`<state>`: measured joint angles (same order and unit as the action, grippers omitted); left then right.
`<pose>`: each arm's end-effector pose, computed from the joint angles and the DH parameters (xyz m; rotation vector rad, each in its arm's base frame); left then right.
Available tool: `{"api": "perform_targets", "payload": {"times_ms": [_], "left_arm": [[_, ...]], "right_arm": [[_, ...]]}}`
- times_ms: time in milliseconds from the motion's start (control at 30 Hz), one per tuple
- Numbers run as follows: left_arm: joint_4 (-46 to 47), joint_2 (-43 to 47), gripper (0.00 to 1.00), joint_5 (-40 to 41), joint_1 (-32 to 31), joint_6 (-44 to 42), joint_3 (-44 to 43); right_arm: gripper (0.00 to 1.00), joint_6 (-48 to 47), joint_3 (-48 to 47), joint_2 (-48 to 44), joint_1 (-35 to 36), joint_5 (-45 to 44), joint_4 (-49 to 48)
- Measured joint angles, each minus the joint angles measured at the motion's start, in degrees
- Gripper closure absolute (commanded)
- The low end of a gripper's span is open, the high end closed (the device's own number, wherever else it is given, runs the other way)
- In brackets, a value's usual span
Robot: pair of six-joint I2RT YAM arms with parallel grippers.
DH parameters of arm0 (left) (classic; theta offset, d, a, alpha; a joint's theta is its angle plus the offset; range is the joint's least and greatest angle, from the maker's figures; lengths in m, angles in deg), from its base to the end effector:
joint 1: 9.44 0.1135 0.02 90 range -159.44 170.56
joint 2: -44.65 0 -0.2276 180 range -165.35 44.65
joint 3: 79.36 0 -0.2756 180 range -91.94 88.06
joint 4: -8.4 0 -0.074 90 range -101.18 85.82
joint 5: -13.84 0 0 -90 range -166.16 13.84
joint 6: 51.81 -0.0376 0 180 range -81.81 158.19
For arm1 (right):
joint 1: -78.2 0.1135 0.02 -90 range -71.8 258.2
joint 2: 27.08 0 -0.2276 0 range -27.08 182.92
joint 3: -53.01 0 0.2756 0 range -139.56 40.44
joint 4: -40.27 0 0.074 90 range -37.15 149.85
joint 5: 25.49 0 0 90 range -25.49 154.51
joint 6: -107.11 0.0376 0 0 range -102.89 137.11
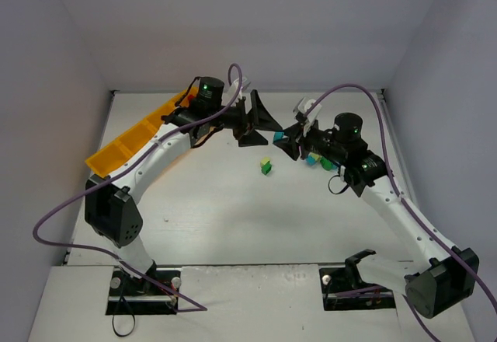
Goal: Sort the legos into containers by color
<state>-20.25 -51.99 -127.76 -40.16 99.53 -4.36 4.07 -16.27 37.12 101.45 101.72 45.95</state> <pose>0.3377 -0.2349 0.3459 0.1325 2.3003 -1.8275 0.2661 0.1391 0.3417 -0.9635 1.2987 0.6495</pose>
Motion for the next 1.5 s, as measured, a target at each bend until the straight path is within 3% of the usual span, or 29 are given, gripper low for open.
{"api": "perform_targets", "payload": {"times_ms": [167,533,667,900,1000,1100,1133,1300,1400,1500], "left_arm": [[-1.3,-0.9,0.36,-0.7,-0.1,0.3,0.0],[0.8,-2.4,0.45,-2.4,-0.9,1.2,0.0],[1.9,-4.0,0.59,-3.0,-1.4,2.0,-0.6],[3.7,-4.7,0.71,-3.7,-1.8,2.8,-1.3],[4.3,-4.7,0.84,-3.7,-1.8,3.4,-1.3],[4.9,-4.7,0.97,-3.7,-1.8,3.8,-1.3],[5.0,-4.7,1.00,-3.7,-1.8,3.8,-1.3],[5.8,-4.7,1.00,-3.9,-1.5,4.3,-1.3],[6.5,-4.7,1.00,-3.9,-0.9,4.1,-1.3],[5.3,-4.7,1.00,-3.4,0.7,2.3,-0.5]], "right_arm": [[0.97,-1.8,0.0,-0.1,0.1,-1.4,-0.8],[0.96,-2.3,0.0,-0.1,0.4,-1.5,-1.1],[0.96,-2.3,0.0,-0.1,0.8,-1.6,-1.1],[0.96,-2.3,0.0,-0.1,0.9,-1.8,-1.2],[0.95,-2.3,0.0,-0.1,0.8,-1.9,-1.7],[0.85,-2.3,0.0,-0.1,0.8,-2.0,-2.0],[0.76,-2.3,0.0,-0.1,0.8,-2.0,-2.0],[0.45,-2.2,0.0,-0.1,0.8,-2.0,-2.3],[0.37,-2.2,0.0,-0.2,0.9,-2.2,-2.0],[0.35,-2.2,0.2,-0.6,0.9,-2.8,-1.5]]}}
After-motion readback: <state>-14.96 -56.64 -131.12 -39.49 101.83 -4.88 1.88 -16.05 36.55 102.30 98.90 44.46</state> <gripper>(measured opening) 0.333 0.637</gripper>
